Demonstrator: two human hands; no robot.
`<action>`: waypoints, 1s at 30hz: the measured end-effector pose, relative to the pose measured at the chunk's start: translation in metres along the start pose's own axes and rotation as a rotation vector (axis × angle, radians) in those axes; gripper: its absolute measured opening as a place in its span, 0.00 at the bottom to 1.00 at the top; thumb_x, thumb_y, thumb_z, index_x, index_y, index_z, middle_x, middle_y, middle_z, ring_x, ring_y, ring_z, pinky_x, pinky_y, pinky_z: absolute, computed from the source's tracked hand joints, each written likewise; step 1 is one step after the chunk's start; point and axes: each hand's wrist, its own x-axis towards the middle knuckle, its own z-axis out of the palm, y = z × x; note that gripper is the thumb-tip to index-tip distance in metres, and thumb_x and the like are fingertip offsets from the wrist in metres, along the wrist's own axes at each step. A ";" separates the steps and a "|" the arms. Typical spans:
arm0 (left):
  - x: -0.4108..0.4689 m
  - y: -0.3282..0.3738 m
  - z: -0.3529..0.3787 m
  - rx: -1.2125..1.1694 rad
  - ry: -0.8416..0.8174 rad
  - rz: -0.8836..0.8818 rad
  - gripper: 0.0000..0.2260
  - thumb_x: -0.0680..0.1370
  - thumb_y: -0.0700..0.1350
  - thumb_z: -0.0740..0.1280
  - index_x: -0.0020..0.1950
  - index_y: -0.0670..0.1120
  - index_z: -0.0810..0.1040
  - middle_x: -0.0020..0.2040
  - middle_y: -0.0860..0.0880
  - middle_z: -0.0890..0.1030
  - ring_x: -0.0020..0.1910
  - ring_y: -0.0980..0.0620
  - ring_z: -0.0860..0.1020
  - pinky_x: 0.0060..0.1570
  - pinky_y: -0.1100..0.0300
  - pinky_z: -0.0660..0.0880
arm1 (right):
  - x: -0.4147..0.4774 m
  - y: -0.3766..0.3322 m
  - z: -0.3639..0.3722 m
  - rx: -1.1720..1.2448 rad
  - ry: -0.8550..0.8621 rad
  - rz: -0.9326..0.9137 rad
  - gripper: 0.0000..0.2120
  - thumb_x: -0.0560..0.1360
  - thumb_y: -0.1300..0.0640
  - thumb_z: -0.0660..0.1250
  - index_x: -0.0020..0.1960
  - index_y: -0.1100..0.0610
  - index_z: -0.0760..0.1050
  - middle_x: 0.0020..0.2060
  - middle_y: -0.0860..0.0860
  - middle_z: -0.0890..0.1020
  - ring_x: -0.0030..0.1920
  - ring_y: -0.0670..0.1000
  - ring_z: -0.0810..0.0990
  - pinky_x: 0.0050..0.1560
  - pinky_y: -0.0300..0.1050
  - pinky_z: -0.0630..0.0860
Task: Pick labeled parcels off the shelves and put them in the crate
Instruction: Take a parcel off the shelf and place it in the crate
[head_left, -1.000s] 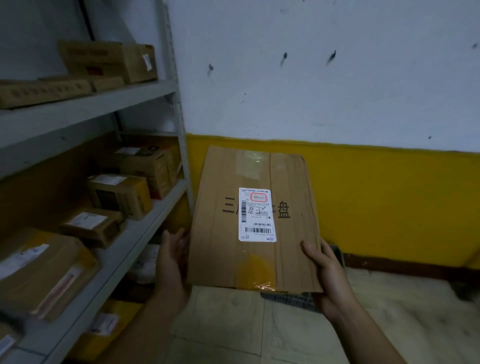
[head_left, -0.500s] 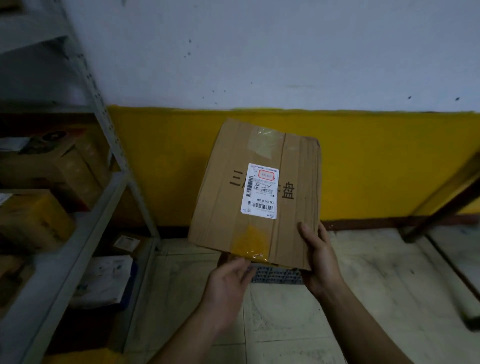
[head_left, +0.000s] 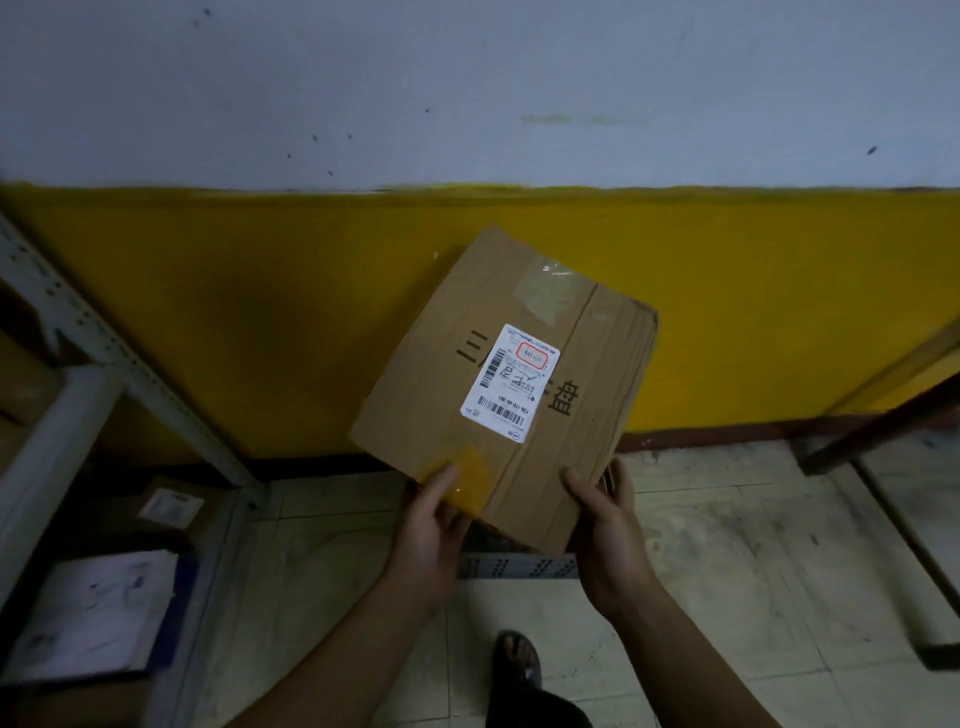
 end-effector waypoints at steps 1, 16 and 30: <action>0.016 0.002 0.003 0.010 0.009 0.021 0.18 0.72 0.47 0.70 0.62 0.51 0.77 0.58 0.44 0.82 0.58 0.43 0.78 0.53 0.49 0.75 | 0.018 -0.007 -0.006 -0.025 0.015 0.010 0.41 0.73 0.56 0.72 0.77 0.41 0.53 0.66 0.47 0.75 0.65 0.55 0.75 0.65 0.65 0.71; 0.194 0.056 -0.040 0.216 0.103 -0.071 0.17 0.77 0.40 0.64 0.65 0.52 0.74 0.61 0.48 0.80 0.61 0.43 0.76 0.57 0.49 0.74 | 0.219 -0.049 -0.033 -0.712 0.354 -0.036 0.30 0.80 0.48 0.64 0.78 0.54 0.58 0.76 0.53 0.64 0.75 0.55 0.63 0.68 0.51 0.64; 0.323 0.019 -0.072 0.360 0.202 -0.202 0.23 0.77 0.41 0.66 0.70 0.54 0.68 0.59 0.48 0.80 0.55 0.46 0.80 0.46 0.51 0.77 | 0.307 0.050 -0.057 -0.841 0.227 0.307 0.20 0.78 0.46 0.64 0.67 0.53 0.72 0.60 0.53 0.77 0.58 0.57 0.76 0.61 0.63 0.74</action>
